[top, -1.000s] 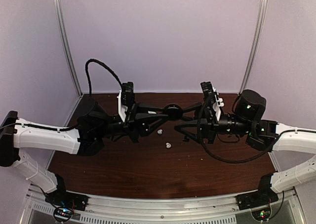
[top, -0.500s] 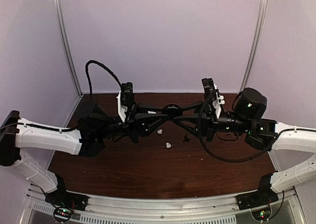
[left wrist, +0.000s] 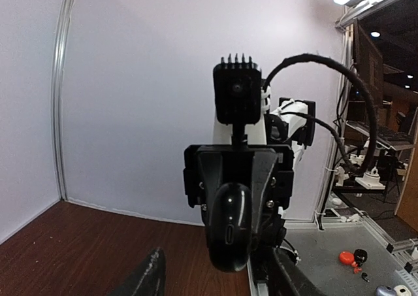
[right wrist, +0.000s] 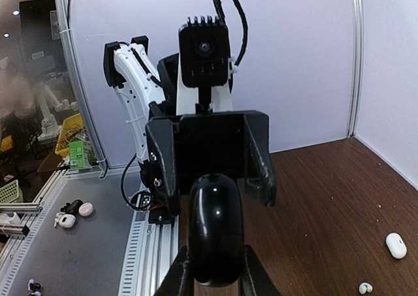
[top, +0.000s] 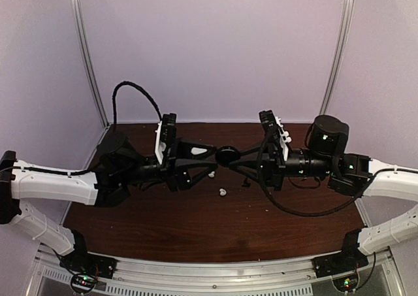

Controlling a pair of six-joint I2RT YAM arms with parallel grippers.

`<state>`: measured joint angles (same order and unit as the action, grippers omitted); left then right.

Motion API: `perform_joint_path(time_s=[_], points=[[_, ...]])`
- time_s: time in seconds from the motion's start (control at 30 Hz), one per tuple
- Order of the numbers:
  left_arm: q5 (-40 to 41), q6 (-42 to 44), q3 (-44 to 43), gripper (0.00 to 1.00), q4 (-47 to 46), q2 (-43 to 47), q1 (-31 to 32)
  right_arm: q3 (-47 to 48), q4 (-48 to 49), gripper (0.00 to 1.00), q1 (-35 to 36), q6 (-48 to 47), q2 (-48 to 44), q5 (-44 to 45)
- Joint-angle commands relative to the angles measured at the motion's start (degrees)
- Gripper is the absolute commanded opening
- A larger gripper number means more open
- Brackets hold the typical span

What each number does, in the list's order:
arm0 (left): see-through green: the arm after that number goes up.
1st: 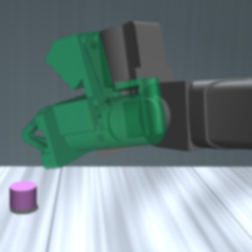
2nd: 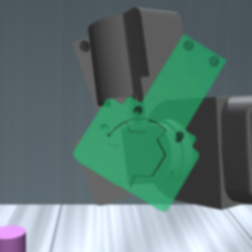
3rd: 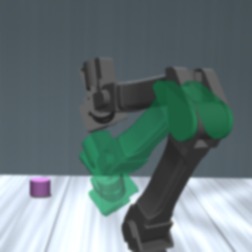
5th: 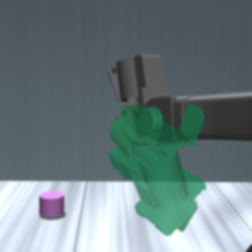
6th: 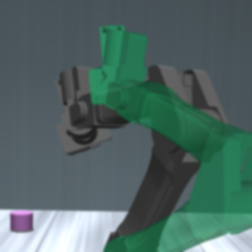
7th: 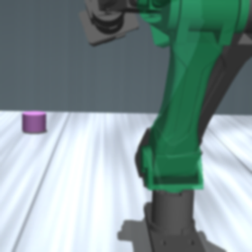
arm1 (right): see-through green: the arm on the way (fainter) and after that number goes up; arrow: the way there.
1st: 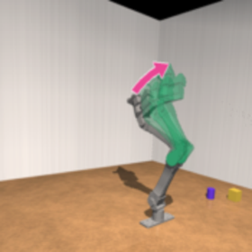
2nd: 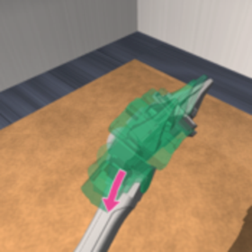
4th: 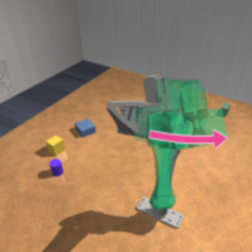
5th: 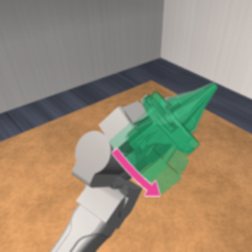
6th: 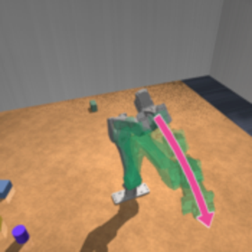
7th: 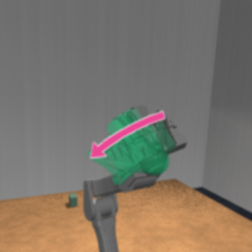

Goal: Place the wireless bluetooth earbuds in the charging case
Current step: Pass from the left arm to the right, then pass from the right arm to the left

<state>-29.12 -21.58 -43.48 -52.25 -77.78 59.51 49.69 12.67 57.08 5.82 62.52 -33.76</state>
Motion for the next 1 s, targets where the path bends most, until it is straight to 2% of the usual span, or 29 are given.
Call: perform_joint_path(time_s=[0.0, 0.17, 0.3, 0.6, 0.97], points=[[3.5, 7.5, -1.1, 0.58, 19.1, 8.2, -2.7, 2.7, -11.7, 0.16, -0.3, -2.0, -1.9, 3.8], [4.9, 23.4, -8.8, 0.67, 46.7, 11.8, -3.1, 6.3, -26.5, 0.15, -0.3, -2.9, 0.5, 5.4], [0.2, 27.4, -14.9, 0.67, 58.6, 8.7, -3.1, 9.5, -34.2, 0.15, -0.1, -3.4, 3.2, 4.2], [-9.0, 29.2, -20.0, 0.57, 61.4, 0.5, -3.0, 12.5, -39.9, 0.15, 1.0, -4.5, 6.3, 1.7], [-14.4, 30.1, -22.6, 0.5, 62.4, -3.2, -3.0, 14.6, -41.7, 0.15, 2.6, -5.0, 9.1, 0.3]])
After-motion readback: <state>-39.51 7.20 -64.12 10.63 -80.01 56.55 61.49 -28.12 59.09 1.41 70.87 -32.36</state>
